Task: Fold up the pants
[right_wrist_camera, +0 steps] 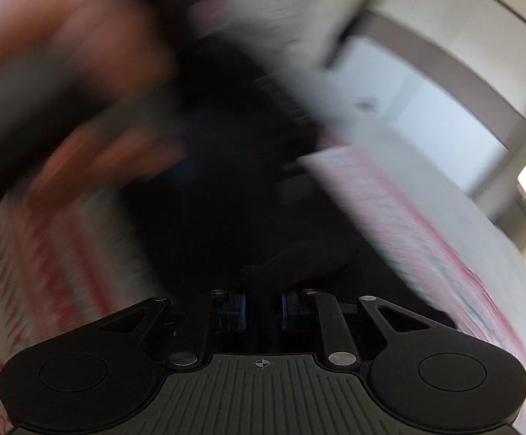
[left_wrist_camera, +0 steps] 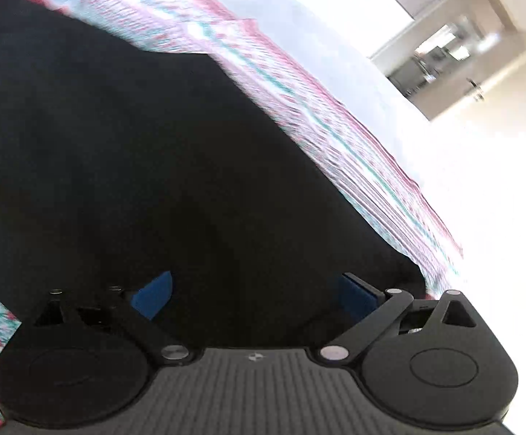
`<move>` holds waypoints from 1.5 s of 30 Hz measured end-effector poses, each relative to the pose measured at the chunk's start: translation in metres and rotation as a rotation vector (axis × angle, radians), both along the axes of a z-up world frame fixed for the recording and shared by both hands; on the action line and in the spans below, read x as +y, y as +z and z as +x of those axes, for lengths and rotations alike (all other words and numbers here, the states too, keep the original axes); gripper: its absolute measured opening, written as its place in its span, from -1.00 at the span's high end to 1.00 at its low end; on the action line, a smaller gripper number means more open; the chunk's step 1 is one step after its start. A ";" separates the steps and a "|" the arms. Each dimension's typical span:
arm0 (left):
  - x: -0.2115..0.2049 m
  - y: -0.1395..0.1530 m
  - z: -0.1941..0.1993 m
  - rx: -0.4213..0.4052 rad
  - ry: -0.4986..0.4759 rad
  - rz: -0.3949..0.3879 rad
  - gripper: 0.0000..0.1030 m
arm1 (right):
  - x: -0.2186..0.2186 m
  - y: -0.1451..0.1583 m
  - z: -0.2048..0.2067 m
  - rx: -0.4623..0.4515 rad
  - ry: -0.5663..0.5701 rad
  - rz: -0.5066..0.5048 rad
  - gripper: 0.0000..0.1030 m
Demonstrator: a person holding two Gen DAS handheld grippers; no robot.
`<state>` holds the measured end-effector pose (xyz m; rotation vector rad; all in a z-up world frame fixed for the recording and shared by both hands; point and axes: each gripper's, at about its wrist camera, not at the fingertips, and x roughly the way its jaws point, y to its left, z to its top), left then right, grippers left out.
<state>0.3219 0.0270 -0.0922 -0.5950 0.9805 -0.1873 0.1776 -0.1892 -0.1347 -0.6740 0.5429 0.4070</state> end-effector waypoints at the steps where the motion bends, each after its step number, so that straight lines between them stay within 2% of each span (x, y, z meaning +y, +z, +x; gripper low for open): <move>1: 0.007 -0.004 0.003 0.017 0.001 -0.020 -0.94 | 0.014 -0.011 -0.001 0.025 0.028 -0.034 0.68; 4: 0.015 -0.009 0.007 0.033 -0.025 -0.034 -0.94 | 0.026 -0.020 -0.001 0.026 0.024 -0.048 0.67; 8: 0.007 -0.003 0.021 0.006 -0.092 0.031 -0.94 | 0.007 -0.002 0.006 0.061 -0.037 0.092 0.59; 9: 0.005 -0.002 0.021 0.002 -0.099 0.039 -0.94 | -0.002 0.005 0.009 0.090 -0.059 0.158 0.58; 10: 0.004 -0.003 0.022 0.000 -0.108 0.041 -0.94 | -0.012 0.013 0.014 0.132 -0.079 0.228 0.36; 11: 0.003 -0.005 0.024 0.004 -0.114 0.036 -0.94 | -0.024 0.021 0.017 0.189 -0.092 0.306 0.00; 12: 0.001 -0.004 0.028 0.013 -0.123 0.028 -0.94 | -0.039 0.031 0.019 0.255 -0.084 0.404 -0.19; 13: 0.001 -0.005 0.029 0.019 -0.132 0.023 -0.94 | -0.055 0.041 0.020 0.307 -0.068 0.502 -0.48; 14: 0.000 -0.006 0.031 0.025 -0.143 0.020 -0.94 | -0.071 0.049 0.022 0.352 -0.057 0.597 -0.57; 16: -0.001 -0.009 0.031 0.040 -0.150 0.023 -0.94 | -0.107 0.063 0.029 0.394 -0.093 0.784 -0.57; 18: -0.003 -0.014 0.033 0.051 -0.148 0.020 -0.94 | -0.143 0.066 0.039 0.388 -0.235 0.901 -0.57; 21: -0.005 -0.013 0.034 0.051 -0.154 0.016 -0.94 | -0.174 0.047 0.057 0.402 -0.542 0.907 -0.58; 23: -0.003 -0.013 0.037 0.056 -0.148 0.006 -0.94 | -0.186 0.026 0.071 0.475 -0.645 0.909 -0.60; 26: 0.002 -0.012 0.033 0.066 -0.136 -0.021 -0.94 | -0.174 0.008 0.095 0.609 -0.607 1.011 -0.60; 28: 0.007 -0.012 0.033 0.072 -0.115 -0.034 -0.94 | -0.158 0.011 0.115 0.620 -0.540 1.012 -0.60; 30: 0.014 -0.009 0.022 0.069 -0.088 -0.035 -0.94 | -0.141 0.023 0.128 0.574 -0.445 1.020 -0.59; 34: 0.039 -0.009 0.025 0.068 -0.017 -0.055 -0.94 | -0.130 0.059 0.135 0.322 -0.326 1.145 -0.57; 35: 0.045 -0.009 0.026 0.064 0.001 -0.059 -0.94 | -0.130 0.066 0.132 0.291 -0.314 1.156 -0.57; 36: 0.047 -0.009 0.026 0.059 0.008 -0.055 -0.94 | -0.132 0.071 0.139 0.300 -0.329 1.127 -0.57; 38: 0.046 -0.005 0.026 0.037 -0.009 -0.031 -0.94 | -0.140 0.072 0.145 0.360 -0.442 0.998 -0.57; 40: 0.036 -0.002 0.025 0.013 -0.051 -0.009 -0.94 | -0.153 0.055 0.145 0.398 -0.559 0.886 -0.57; 43: 0.018 0.004 0.022 -0.021 -0.116 0.037 -0.94 | -0.175 0.020 0.140 0.519 -0.689 0.869 -0.57; 45: 0.012 0.004 0.022 -0.031 -0.152 0.054 -0.94 | -0.181 0.007 0.136 0.566 -0.689 0.880 -0.61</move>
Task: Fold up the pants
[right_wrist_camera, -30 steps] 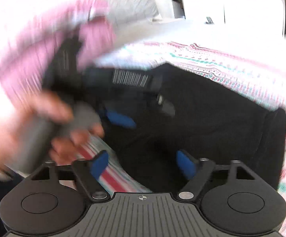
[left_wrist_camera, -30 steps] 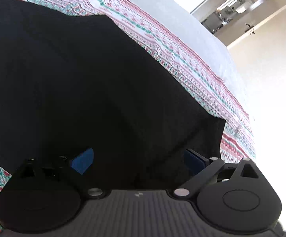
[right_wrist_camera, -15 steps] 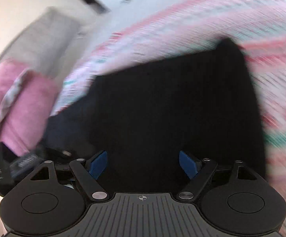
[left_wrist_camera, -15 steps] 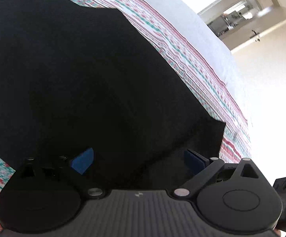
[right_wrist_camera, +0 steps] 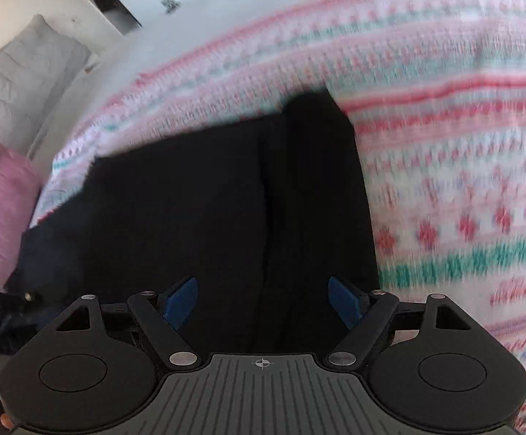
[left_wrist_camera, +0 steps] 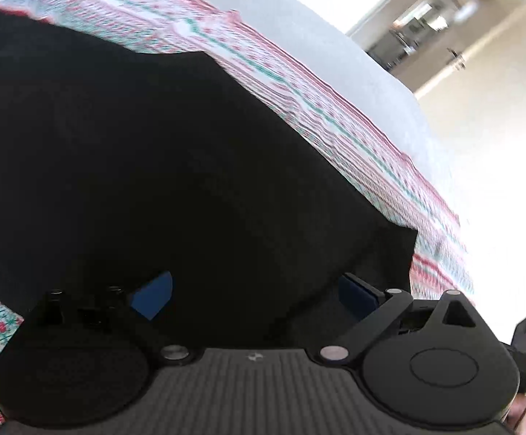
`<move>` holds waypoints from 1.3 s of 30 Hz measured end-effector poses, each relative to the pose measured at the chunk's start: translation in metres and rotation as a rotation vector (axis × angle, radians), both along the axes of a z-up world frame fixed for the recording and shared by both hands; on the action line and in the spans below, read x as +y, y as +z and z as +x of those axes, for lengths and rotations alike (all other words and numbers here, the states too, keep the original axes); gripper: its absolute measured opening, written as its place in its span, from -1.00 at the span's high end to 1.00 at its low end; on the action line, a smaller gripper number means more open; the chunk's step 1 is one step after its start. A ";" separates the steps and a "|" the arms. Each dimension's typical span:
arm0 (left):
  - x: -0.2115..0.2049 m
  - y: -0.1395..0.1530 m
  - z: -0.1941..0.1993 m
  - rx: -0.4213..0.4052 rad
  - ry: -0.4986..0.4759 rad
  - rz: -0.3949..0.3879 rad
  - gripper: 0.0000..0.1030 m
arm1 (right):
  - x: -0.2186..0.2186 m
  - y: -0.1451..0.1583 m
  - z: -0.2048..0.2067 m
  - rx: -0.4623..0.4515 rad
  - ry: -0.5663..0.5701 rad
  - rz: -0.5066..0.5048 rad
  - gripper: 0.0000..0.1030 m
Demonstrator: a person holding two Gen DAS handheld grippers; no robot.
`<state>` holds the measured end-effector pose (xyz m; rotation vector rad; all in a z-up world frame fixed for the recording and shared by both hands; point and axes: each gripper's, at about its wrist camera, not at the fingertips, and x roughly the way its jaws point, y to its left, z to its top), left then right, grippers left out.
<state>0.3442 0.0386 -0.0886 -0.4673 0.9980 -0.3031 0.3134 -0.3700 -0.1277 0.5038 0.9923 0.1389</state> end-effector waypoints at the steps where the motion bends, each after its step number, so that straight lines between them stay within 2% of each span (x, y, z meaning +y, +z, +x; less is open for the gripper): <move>1: -0.001 -0.002 0.001 0.004 -0.013 0.001 -0.94 | 0.011 -0.001 0.001 -0.005 0.020 -0.005 -0.61; 3: 0.004 -0.007 0.004 0.031 -0.010 -0.019 -0.94 | 0.023 -0.001 0.006 -0.018 0.068 0.009 -0.61; 6: 0.022 -0.017 0.011 0.078 0.028 -0.082 -0.94 | 0.034 0.000 0.014 -0.077 0.141 0.217 -0.61; 7: 0.030 -0.021 0.008 0.092 0.045 -0.103 -0.94 | 0.039 0.002 0.022 -0.120 0.137 0.244 -0.61; 9: 0.039 -0.023 0.010 0.102 0.080 -0.134 -0.94 | 0.048 0.012 0.029 -0.239 0.061 0.232 -0.60; 11: 0.047 -0.024 0.011 0.100 0.111 -0.143 -0.94 | 0.050 0.020 0.030 -0.305 -0.003 0.230 -0.60; 15: 0.054 -0.023 0.010 0.097 0.151 -0.176 -0.94 | 0.031 0.034 0.023 -0.443 -0.063 0.402 -0.60; 16: 0.055 -0.023 0.006 0.097 0.151 -0.174 -0.94 | 0.028 0.038 0.022 -0.444 -0.044 0.390 -0.69; 17: 0.054 -0.023 0.006 0.095 0.149 -0.166 -0.94 | 0.030 0.041 0.023 -0.398 -0.010 0.321 -0.70; 19: 0.042 -0.019 0.010 0.085 0.140 -0.145 -0.94 | 0.034 0.033 0.036 -0.204 0.034 0.151 -0.70; 20: 0.039 -0.017 0.009 0.076 0.130 -0.133 -0.94 | 0.030 0.025 0.036 -0.121 0.028 0.117 -0.70; 22: 0.034 -0.012 0.005 0.059 0.120 -0.117 -0.94 | 0.027 0.013 0.035 -0.040 0.047 0.105 -0.65; 24: 0.031 -0.011 0.003 0.055 0.116 -0.115 -0.94 | 0.028 0.009 0.027 -0.010 0.056 0.040 -0.53; 26: 0.029 -0.016 0.008 0.063 0.113 -0.118 -0.94 | 0.029 0.003 0.014 0.006 0.068 0.006 -0.02; 27: 0.029 -0.017 0.010 0.068 0.108 -0.114 -0.94 | 0.032 0.000 0.012 0.012 0.067 0.005 0.12; 29: 0.023 -0.020 0.011 0.076 0.090 -0.095 -0.94 | 0.041 -0.005 0.008 0.003 0.055 -0.029 0.54; 31: 0.021 -0.019 0.010 0.077 0.080 -0.080 -0.94 | 0.048 -0.003 0.010 -0.015 0.050 -0.019 0.79; 36: 0.035 -0.018 0.008 0.088 0.095 -0.124 -0.94 | 0.056 0.014 0.023 -0.137 0.045 0.099 0.86; 39: 0.044 -0.021 0.010 0.105 0.123 -0.169 -0.94 | 0.062 0.030 0.041 -0.278 0.044 0.173 0.86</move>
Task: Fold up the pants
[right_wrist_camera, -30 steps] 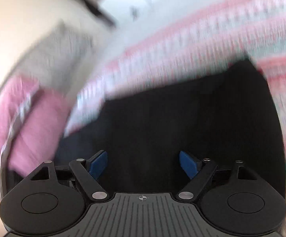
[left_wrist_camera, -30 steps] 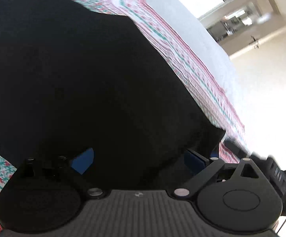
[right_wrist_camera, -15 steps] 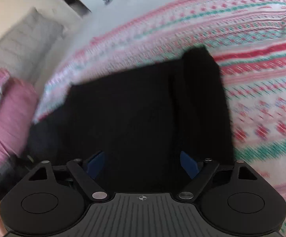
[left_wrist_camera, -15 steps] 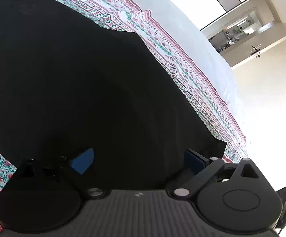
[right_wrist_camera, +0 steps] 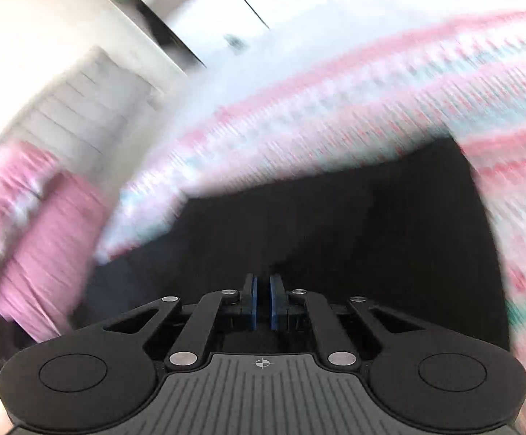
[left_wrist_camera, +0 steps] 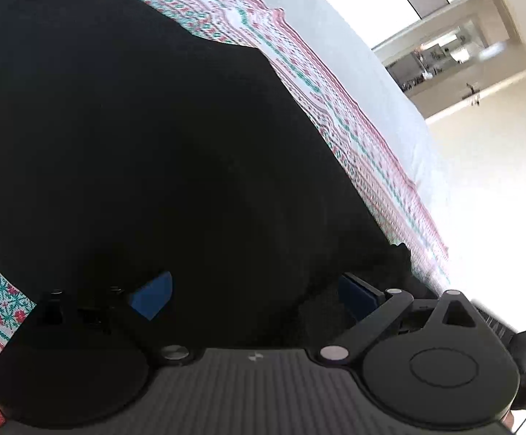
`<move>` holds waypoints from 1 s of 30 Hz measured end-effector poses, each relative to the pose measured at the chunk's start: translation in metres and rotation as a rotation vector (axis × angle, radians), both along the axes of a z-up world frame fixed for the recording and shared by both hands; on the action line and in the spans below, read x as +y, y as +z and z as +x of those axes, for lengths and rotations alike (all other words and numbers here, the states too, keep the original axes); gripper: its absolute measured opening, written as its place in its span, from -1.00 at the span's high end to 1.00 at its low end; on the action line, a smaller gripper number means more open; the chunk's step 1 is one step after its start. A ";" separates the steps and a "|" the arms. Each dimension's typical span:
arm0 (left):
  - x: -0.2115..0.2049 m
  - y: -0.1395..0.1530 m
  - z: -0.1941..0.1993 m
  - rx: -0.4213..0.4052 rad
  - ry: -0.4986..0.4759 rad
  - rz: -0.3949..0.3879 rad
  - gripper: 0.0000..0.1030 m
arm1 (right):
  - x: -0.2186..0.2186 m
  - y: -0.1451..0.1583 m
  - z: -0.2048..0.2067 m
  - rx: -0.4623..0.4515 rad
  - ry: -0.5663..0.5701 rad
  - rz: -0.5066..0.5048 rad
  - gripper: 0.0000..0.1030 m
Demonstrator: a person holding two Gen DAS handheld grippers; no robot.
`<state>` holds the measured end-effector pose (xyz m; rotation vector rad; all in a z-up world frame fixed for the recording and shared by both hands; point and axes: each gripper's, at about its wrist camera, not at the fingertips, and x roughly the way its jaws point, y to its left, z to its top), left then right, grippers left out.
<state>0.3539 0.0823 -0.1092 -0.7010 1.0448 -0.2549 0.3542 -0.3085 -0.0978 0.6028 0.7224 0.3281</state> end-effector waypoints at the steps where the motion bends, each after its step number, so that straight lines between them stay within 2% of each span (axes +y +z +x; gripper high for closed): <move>1: 0.003 -0.001 0.001 0.004 0.015 -0.023 -0.94 | 0.000 0.001 0.008 -0.048 -0.015 0.039 0.86; 2: 0.006 -0.002 0.001 0.008 0.031 -0.044 -0.94 | -0.003 -0.003 0.016 -0.072 -0.047 0.089 0.78; 4: 0.008 -0.003 0.003 0.016 0.051 -0.064 -0.94 | -0.010 -0.020 0.033 -0.054 -0.118 0.189 0.76; 9: 0.008 -0.003 0.005 0.027 0.078 -0.086 -0.94 | 0.001 -0.052 0.068 0.113 -0.083 0.142 0.72; 11: 0.006 -0.001 0.006 0.023 0.068 -0.085 -0.94 | 0.002 -0.051 0.068 0.160 -0.068 0.126 0.43; 13: 0.003 0.000 0.006 0.024 0.057 -0.079 -0.94 | 0.004 -0.040 0.061 0.125 -0.068 0.087 0.29; 14: 0.003 0.000 0.005 0.024 0.051 -0.081 -0.94 | 0.004 -0.034 0.055 0.095 -0.064 0.080 0.13; 16: 0.000 0.000 0.005 0.024 0.035 -0.083 -0.94 | 0.006 -0.019 0.039 0.044 -0.029 0.066 0.03; 17: 0.000 -0.001 0.005 0.026 0.028 -0.081 -0.94 | 0.010 -0.012 0.029 0.015 0.010 0.042 -0.22; 19: -0.001 -0.002 0.006 0.029 0.010 -0.074 -0.94 | 0.023 0.000 0.011 -0.023 0.109 -0.085 -0.42; 21: 0.000 -0.002 0.005 0.028 0.006 -0.075 -0.94 | 0.032 -0.003 0.002 0.017 0.148 -0.209 -0.42; 22: 0.001 -0.001 0.004 0.028 0.007 -0.079 -0.94 | 0.036 -0.010 0.003 0.064 0.165 -0.234 -0.42; 24: 0.003 0.000 0.004 0.027 0.009 -0.084 -0.94 | 0.036 -0.025 0.010 0.111 0.172 -0.197 -0.42; 28: 0.008 -0.002 0.003 0.032 0.034 -0.091 -0.94 | 0.045 -0.058 0.045 0.160 0.125 -0.043 -0.46; 30: 0.014 -0.003 0.001 0.033 0.049 -0.098 -0.94 | 0.059 -0.062 0.054 0.121 0.083 -0.024 -0.46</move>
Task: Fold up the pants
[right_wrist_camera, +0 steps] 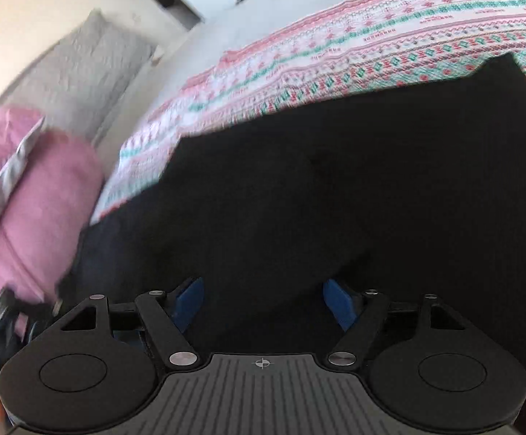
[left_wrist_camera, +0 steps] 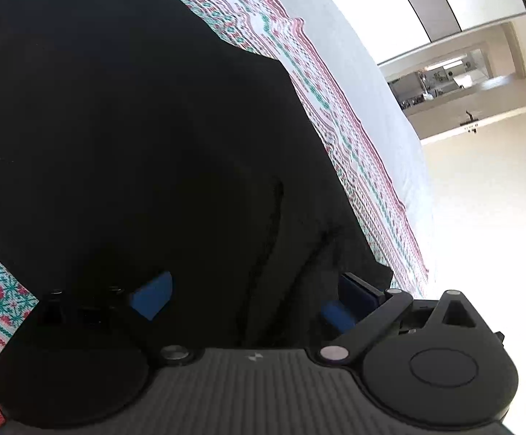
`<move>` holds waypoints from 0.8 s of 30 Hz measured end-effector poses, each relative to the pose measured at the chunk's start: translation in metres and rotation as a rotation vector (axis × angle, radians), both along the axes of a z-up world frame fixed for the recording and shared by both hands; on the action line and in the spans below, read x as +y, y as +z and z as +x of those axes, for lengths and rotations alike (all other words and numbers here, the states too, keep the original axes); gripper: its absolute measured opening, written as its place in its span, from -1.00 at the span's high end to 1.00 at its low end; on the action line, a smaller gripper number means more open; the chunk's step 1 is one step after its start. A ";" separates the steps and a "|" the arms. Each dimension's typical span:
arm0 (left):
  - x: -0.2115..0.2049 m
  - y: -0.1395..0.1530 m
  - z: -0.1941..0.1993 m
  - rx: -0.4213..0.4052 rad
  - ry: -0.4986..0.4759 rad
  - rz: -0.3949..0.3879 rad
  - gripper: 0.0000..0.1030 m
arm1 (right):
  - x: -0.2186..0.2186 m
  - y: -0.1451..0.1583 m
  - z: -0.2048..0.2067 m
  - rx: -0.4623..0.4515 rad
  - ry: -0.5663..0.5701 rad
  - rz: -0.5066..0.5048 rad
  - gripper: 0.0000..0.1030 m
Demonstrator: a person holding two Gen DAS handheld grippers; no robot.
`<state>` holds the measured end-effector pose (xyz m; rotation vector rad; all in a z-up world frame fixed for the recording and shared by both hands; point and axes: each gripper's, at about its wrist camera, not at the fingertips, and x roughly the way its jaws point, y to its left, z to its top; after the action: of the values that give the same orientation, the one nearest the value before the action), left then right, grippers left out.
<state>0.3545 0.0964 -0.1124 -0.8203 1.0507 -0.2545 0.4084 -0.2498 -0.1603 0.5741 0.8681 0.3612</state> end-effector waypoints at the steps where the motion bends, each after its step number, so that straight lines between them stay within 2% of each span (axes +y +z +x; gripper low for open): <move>1: -0.001 0.001 0.001 -0.001 0.007 0.003 -0.94 | 0.009 0.004 0.003 -0.046 -0.002 -0.013 -0.46; 4: -0.001 0.006 0.002 -0.019 0.023 0.038 -0.94 | 0.034 0.016 0.006 -0.185 0.028 -0.041 -0.46; 7: -0.002 0.006 0.003 -0.018 0.029 0.040 -0.94 | 0.046 0.032 -0.002 -0.315 0.055 -0.006 -0.45; 9: -0.003 0.006 0.003 -0.017 0.030 0.038 -0.94 | 0.050 0.042 -0.007 -0.358 0.077 -0.014 -0.48; 12: -0.004 0.007 0.002 -0.021 0.024 0.040 -0.94 | 0.055 0.053 -0.012 -0.280 0.097 -0.198 -0.49; 13: -0.004 0.008 0.001 -0.021 0.023 0.038 -0.94 | 0.062 0.056 -0.013 -0.280 0.124 -0.249 -0.49; 15: -0.003 0.008 0.001 -0.021 0.023 0.034 -0.94 | 0.064 0.059 -0.036 -0.315 0.229 -0.341 -0.49; 19: -0.009 0.007 0.001 -0.019 0.001 0.039 -0.94 | 0.078 0.052 -0.106 -0.448 0.459 -0.618 -0.49; 22: -0.019 0.004 0.002 -0.008 -0.043 0.028 -0.94 | 0.097 0.037 -0.141 -0.514 0.588 -0.716 -0.48; 24: -0.025 0.003 0.002 -0.007 -0.062 0.041 -0.94 | 0.111 0.025 -0.152 -0.543 0.631 -0.788 -0.42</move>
<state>0.3570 0.0713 -0.1096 -0.7499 1.0729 -0.2874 0.2562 -0.1384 -0.1348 -0.5340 0.5704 0.6582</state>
